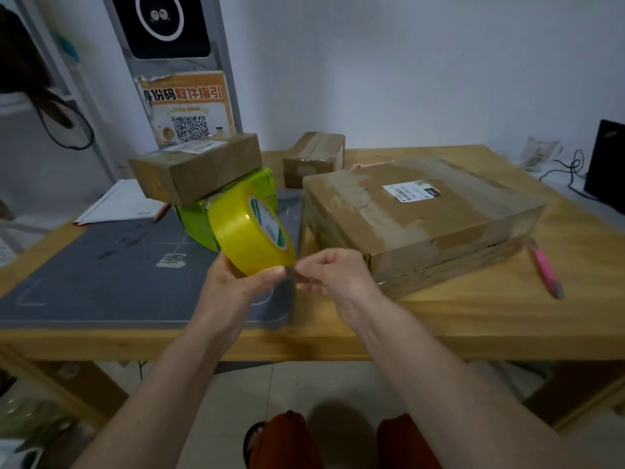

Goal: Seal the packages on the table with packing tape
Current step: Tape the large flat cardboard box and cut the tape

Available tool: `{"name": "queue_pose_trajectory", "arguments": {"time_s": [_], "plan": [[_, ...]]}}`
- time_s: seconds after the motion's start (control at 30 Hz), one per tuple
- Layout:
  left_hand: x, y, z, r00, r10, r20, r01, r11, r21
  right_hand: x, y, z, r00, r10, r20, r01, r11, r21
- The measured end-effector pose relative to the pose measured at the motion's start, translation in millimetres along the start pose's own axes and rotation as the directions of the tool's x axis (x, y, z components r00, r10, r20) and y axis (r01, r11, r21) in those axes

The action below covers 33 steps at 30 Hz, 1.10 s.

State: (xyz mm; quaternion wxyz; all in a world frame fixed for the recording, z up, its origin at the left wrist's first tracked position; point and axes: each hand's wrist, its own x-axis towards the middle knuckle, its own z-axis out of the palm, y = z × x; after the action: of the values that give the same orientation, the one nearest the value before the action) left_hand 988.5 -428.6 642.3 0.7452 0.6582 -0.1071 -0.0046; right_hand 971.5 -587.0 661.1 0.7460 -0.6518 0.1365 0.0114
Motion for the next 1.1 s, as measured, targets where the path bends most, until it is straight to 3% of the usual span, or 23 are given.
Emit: {"name": "queue_pose_trajectory", "arguments": {"time_s": [0.2,0.27,0.57,0.8,1.0,1.1], "plan": [[-5.6,-17.6,-27.4,0.997,-0.072,0.018,0.074,0.989,-0.131,7.1,20.8,30.5,0.978,0.133,0.158,-0.129,0.991,-0.039],[-4.7,-20.6,-31.8,0.998,-0.056,0.013,0.058,0.993,-0.101,9.4,24.0,36.3,0.977,0.172,0.124,-0.173,0.985,-0.003],[1.3,-35.6,-38.4,0.997,0.076,-0.011,-0.073,0.984,0.164,24.8,39.9,55.2,0.958,0.275,-0.081,-0.257,0.95,0.179],[12.2,-56.1,-42.6,0.964,0.236,-0.123,-0.174,0.908,0.381,26.9,44.8,64.1,0.935,0.35,-0.05,-0.35,0.937,0.011],[29.4,-71.2,-44.3,0.951,0.306,0.038,-0.264,0.747,0.611,40.5,54.0,75.9,0.916,0.368,-0.163,-0.386,0.917,-0.103],[32.5,-79.1,-39.1,0.95,0.306,0.056,-0.264,0.698,0.666,40.5,58.4,71.8,0.921,0.335,-0.198,-0.359,0.928,-0.1]]}}
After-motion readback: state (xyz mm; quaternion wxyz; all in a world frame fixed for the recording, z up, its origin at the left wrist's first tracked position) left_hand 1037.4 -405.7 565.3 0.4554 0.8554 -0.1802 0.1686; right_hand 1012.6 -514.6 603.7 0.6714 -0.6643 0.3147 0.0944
